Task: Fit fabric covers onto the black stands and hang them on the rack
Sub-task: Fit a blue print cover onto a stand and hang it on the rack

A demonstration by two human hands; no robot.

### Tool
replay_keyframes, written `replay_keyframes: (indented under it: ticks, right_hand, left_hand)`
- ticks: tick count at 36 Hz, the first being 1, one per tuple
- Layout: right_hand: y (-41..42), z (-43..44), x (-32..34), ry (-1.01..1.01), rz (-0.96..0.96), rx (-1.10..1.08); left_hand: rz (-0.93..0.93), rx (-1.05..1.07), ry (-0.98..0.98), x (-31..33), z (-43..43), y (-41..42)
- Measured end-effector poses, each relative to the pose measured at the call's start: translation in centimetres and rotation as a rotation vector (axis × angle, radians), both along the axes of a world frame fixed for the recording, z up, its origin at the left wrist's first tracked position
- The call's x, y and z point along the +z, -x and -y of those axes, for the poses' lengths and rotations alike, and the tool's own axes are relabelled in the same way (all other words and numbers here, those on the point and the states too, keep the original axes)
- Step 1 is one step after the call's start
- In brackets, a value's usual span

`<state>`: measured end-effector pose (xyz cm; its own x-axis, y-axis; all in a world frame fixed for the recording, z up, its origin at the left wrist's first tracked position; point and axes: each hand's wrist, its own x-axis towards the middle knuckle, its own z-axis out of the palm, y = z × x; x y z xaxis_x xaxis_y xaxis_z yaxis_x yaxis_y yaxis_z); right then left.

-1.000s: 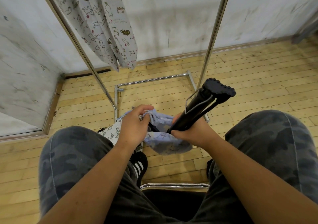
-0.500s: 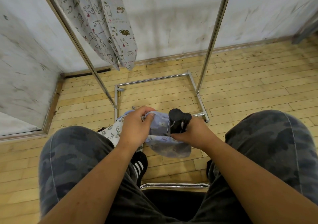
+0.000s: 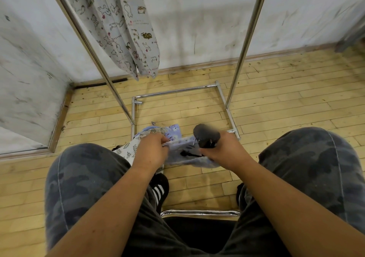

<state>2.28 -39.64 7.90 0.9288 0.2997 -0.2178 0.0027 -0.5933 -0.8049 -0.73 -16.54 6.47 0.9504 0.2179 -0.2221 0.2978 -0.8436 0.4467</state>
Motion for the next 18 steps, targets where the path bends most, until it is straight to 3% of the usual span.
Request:
replay_keyframes:
  ticks: [4, 18]
  right_hand:
    - [0.1, 0.1, 0.4, 0.009, 0.054, -0.013]
    - [0.3, 0.1, 0.0, -0.005, 0.014, -0.035]
  left_hand:
    - [-0.017, 0.05, 0.015, -0.1, 0.0, -0.1]
    - [-0.05, 0.135, 0.528, 1.0, 0.8, 0.0]
